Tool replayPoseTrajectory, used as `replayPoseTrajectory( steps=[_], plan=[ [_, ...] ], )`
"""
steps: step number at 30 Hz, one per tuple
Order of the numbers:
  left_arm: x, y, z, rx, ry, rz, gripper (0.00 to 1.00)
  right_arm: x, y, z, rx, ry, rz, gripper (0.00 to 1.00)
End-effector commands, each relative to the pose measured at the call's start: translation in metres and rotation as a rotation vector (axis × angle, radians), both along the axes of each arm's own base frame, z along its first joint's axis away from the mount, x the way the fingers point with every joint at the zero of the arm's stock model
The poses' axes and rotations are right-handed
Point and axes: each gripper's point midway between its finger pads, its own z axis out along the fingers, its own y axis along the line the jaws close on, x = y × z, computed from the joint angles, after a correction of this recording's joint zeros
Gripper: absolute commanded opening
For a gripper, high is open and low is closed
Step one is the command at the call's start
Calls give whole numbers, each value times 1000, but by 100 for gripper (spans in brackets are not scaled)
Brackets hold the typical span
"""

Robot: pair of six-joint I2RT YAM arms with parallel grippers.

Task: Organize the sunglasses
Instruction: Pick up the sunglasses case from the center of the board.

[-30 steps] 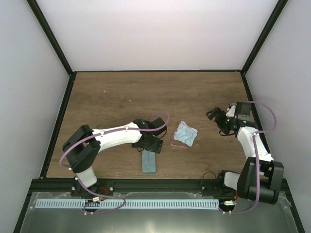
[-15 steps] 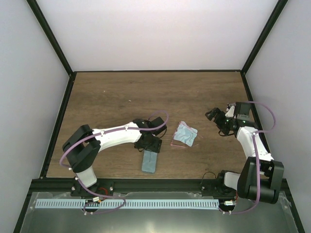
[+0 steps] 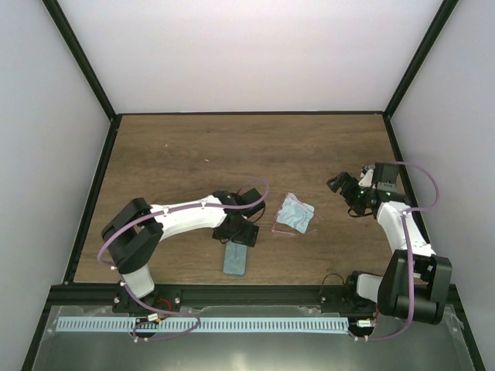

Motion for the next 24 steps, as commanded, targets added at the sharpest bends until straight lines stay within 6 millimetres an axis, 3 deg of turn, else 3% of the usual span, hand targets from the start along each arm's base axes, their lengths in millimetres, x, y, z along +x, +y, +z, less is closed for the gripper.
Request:
replayPoseTrajectory(
  steps=[1, 9, 14, 16, 20, 24],
  plan=[
    [-6, 4, -13, 19, 26, 4, 88, -4, 5, -7, 1, 18, 24, 100],
    [-2, 2, -6, 18, 10, -1, 66, -4, 4, -9, -6, 23, 22, 100],
    [6, -17, 16, -102, 11, -49, 61, 0, 9, 1, 13, -6, 52, 100],
    [16, -25, 27, -189, -5, -61, 61, 3, 18, 11, 21, -54, 98, 100],
    [42, -20, 44, -288, -9, -47, 60, 4, 44, 29, 76, -124, 210, 100],
    [59, -25, 73, -438, -40, -81, 60, 2, 72, 47, 121, -187, 329, 100]
  ],
)
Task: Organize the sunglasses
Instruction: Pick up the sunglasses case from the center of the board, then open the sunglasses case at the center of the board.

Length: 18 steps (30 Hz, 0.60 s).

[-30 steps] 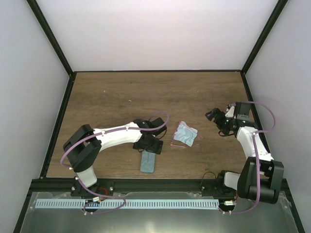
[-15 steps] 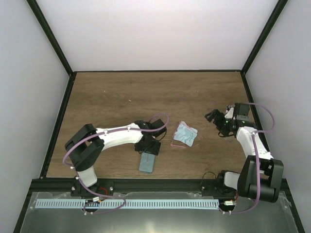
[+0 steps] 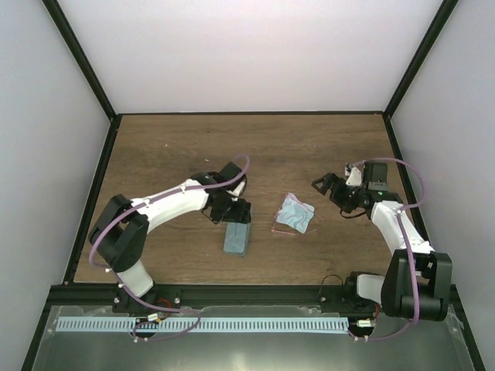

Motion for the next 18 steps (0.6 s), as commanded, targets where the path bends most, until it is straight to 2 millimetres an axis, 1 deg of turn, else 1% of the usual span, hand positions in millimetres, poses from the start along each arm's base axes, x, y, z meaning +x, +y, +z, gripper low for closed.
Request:
replayPoseTrajectory(
  steps=[1, 3, 7, 8, 11, 14, 18],
  plan=[
    [18, -26, 56, -266, -77, -92, 60, 5, 39, 46, 78, -160, 182, 100],
    [23, -33, 72, -367, -101, -105, 60, 3, 52, 56, 108, -190, 237, 100],
    [25, -48, 102, -591, -103, -109, 60, -2, 82, 77, 131, -238, 342, 100],
    [26, -50, 106, -623, -103, -102, 60, -3, 89, 81, 135, -246, 367, 100],
    [28, -54, 115, -692, -111, -95, 60, -8, 110, 86, 154, -248, 426, 100],
    [31, -56, 123, -753, -111, -84, 60, -14, 127, 90, 186, -254, 485, 97],
    [40, -56, 143, -832, -137, -75, 60, -21, 142, 92, 227, -251, 540, 94]
  ],
)
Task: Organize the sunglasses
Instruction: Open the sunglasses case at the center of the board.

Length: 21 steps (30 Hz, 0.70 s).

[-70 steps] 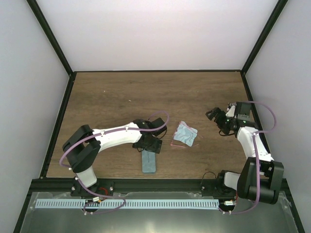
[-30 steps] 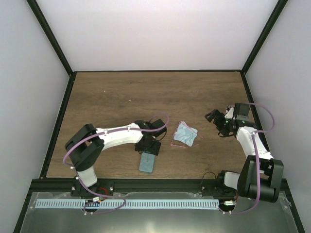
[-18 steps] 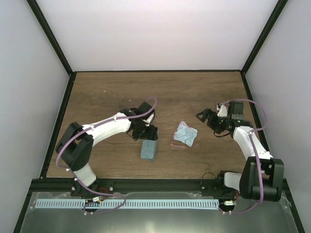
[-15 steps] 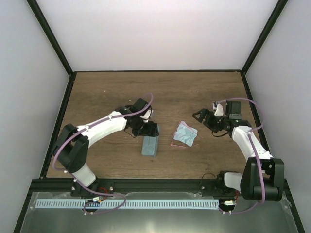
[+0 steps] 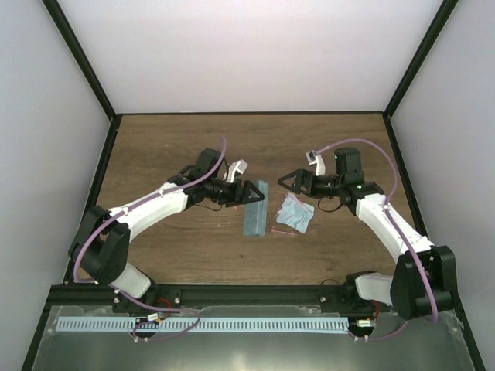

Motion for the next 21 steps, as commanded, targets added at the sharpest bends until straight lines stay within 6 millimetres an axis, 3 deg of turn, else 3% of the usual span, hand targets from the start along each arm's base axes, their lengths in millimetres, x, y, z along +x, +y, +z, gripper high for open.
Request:
replayPoseTrajectory(
  steps=[1, 8, 15, 21],
  plan=[
    [12, -10, 52, -195, -76, -12, 60, -4, 18, 16, 57, -26, 76, 93],
    [34, -5, 58, -196, -61, 82, 60, -13, 32, 14, 52, -25, 133, 91],
    [36, -8, 60, -200, -51, 84, 61, -21, 55, 5, 16, -17, 191, 93],
    [35, -6, 63, -198, -57, 93, 61, -17, 57, -11, -22, 18, 180, 93]
  ],
)
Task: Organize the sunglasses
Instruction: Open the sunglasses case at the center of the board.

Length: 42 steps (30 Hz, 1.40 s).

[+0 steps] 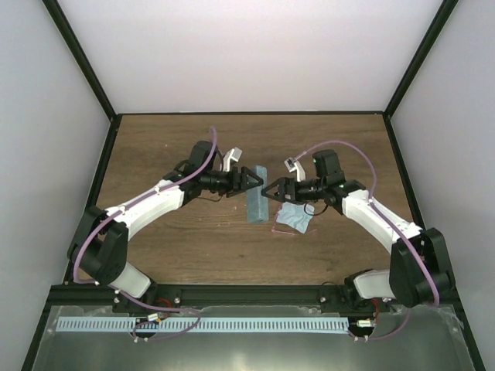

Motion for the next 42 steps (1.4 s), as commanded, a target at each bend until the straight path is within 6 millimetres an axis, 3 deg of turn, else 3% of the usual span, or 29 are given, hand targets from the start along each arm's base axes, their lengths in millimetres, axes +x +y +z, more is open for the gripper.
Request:
replayPoseTrajectory(
  steps=[1, 9, 33, 37, 42],
  plan=[
    [4, -5, 28, -59, -59, -5, 61, 12, 3, 3, -33, -40, -10, 93],
    [4, -6, 39, -82, -70, -14, 61, 19, -6, -23, -126, 1, -69, 94],
    [-8, 1, 72, -178, -88, -3, 60, 32, -25, -74, -301, 75, -157, 95],
    [-7, 3, 74, -183, -93, 3, 60, 37, -24, -73, -305, 70, -157, 95],
    [-3, 5, 50, -121, -70, 15, 60, 42, -12, -51, -231, 34, -120, 95]
  ],
)
